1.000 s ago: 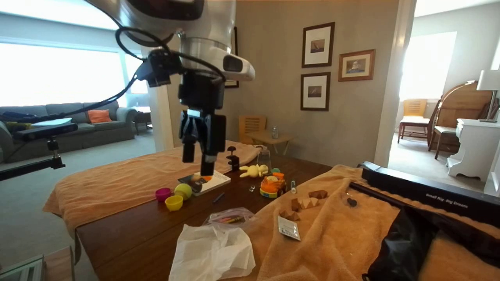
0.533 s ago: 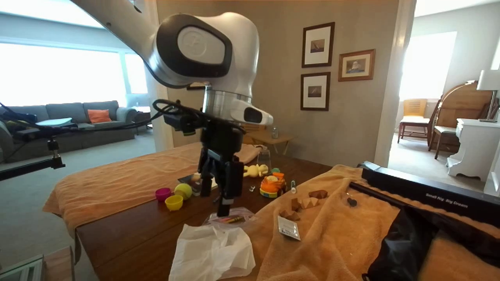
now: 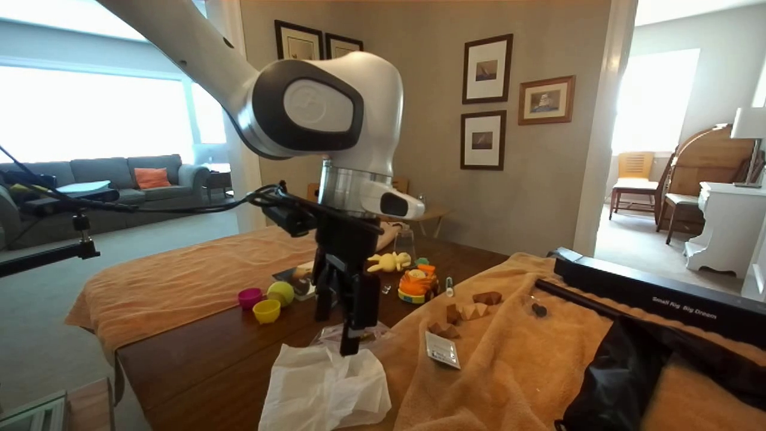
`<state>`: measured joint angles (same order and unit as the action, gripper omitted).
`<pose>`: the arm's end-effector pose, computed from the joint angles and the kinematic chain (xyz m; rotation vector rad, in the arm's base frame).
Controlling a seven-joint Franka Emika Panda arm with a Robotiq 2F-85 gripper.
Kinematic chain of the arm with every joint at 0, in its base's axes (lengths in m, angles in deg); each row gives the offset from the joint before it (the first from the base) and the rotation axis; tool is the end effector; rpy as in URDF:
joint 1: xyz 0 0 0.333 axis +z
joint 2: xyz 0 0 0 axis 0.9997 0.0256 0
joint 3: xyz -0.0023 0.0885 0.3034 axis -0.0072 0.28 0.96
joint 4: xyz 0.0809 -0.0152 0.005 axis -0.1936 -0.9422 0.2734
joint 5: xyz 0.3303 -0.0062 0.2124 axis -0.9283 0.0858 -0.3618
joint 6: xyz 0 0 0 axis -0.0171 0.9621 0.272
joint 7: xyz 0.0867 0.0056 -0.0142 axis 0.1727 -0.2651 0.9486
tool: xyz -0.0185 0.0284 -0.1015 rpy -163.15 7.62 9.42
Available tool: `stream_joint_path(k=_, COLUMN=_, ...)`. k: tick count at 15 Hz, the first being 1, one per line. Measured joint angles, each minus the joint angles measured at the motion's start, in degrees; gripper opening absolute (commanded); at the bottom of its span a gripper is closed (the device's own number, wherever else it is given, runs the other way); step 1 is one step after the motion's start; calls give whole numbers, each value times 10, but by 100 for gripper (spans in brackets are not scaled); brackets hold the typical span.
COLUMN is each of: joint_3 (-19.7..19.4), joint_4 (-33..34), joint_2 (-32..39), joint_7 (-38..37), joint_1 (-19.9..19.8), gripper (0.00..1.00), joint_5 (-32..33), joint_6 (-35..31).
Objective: Wipe the toy car with the white cloth
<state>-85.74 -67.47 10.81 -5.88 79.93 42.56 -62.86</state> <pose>0.4290 -0.1372 0.3269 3.0341 -0.3062 -0.3527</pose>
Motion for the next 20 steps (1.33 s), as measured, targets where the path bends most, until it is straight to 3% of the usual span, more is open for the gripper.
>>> stream_joint_path(k=10, joint_3=6, joint_4=-72, joint_2=50, joint_7=-121, joint_1=0, gripper=100, joint_5=138, joint_6=-188)
stream_joint_path(k=20, joint_3=31, joint_4=-129, joint_2=76, joint_7=-86, joint_1=30, gripper=100, joint_5=91, joint_6=-304)
